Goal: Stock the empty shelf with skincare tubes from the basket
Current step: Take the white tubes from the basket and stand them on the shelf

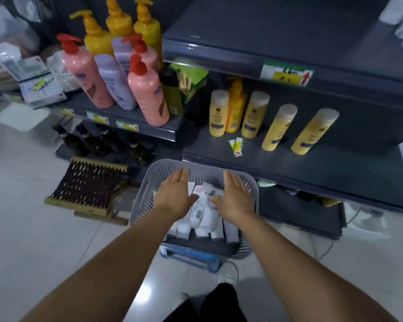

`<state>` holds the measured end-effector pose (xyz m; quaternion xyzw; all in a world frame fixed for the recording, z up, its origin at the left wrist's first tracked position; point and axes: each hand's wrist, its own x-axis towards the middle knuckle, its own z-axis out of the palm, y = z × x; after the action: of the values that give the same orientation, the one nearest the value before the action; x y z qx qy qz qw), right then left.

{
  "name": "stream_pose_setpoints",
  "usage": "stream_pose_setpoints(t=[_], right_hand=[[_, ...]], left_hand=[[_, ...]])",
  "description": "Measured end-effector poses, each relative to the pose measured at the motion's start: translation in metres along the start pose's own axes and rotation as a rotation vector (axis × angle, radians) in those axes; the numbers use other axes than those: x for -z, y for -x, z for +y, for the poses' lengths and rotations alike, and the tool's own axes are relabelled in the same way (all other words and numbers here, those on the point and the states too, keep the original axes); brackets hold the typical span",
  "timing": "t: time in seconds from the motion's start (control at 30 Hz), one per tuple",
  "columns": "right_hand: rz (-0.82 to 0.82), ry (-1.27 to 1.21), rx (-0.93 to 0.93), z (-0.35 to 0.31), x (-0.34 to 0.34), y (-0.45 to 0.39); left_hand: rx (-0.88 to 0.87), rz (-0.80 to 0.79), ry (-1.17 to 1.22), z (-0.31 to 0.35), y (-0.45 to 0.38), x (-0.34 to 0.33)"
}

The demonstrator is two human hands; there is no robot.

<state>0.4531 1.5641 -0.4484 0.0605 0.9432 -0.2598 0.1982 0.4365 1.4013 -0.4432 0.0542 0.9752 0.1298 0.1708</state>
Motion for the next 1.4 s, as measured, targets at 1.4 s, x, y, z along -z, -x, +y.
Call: stream_pose_setpoints(t=[1.4], right_hand=[[0.016,-0.233,-0.442,0.044,-0.159,-0.122]], left_hand=[[0.394,-0.213,0.162,-0.03,-0.082,-0.166]])
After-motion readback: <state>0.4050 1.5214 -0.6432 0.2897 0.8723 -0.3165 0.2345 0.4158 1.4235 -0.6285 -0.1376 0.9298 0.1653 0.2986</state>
